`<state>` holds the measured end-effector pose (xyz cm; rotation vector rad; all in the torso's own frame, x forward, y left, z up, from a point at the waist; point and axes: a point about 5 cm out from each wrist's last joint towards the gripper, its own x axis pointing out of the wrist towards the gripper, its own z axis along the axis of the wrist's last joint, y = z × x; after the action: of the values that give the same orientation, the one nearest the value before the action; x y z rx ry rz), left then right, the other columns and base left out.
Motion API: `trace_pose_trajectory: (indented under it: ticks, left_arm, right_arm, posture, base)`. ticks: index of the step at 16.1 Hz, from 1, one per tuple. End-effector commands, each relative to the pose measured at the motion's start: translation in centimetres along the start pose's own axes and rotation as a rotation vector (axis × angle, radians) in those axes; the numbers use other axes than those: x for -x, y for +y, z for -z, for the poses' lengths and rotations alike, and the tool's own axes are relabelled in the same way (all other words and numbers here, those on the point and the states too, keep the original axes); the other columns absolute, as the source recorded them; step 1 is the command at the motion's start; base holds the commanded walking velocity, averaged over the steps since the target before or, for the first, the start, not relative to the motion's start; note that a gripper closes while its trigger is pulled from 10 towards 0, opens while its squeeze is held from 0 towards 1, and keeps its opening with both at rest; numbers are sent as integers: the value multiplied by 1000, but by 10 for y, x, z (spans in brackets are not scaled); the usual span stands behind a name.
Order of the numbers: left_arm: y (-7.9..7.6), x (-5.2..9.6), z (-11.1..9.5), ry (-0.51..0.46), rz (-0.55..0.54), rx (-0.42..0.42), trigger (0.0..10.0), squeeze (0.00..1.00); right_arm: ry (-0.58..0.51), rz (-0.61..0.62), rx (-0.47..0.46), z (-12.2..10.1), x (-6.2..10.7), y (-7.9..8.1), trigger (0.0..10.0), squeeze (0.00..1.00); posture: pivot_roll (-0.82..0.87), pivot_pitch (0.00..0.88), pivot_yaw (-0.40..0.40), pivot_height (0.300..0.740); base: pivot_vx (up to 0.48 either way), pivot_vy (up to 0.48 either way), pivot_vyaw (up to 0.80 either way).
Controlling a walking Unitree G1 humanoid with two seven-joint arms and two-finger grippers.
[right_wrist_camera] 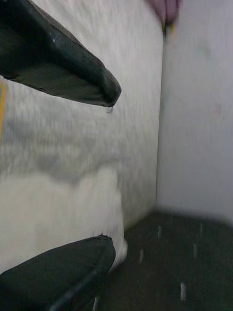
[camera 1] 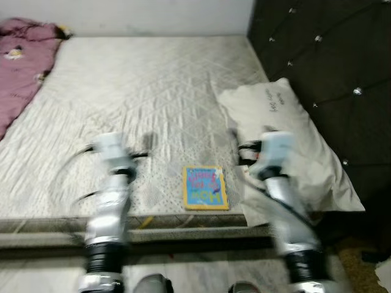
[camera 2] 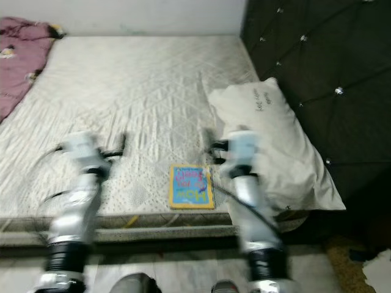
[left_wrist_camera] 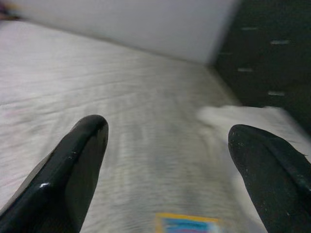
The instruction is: Clean up the room
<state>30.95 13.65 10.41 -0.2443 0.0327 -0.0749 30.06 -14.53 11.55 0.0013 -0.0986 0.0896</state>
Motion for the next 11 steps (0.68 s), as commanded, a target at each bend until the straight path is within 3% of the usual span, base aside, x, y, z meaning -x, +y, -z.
trace_pose_trajectory:
  ticks: [1, 9, 11]
  left_arm:
    - [12, 1, -5, -6, -38, -11, 10000, 0]
    - [12, 1, -4, 0, -48, 15, 10000, 0]
    - [10, 1, -6, -11, -37, 14, 10000, 0]
  right_arm:
    - [-15, -31, -22, -4, -2, 11, 10000, 0]
    - [-9, -32, -20, -5, -2, 11, 10000, 0]
    - [-8, -33, -19, -5, -3, 11, 10000, 0]
  posture:
    - [2, 34, 18, 740]
    - [-3, 40, 17, 740]
    - [-3, 39, 17, 740]
  base:
    - [0, 442, -694]
    - [0, 410, -55]
    - [0, 0, 0]
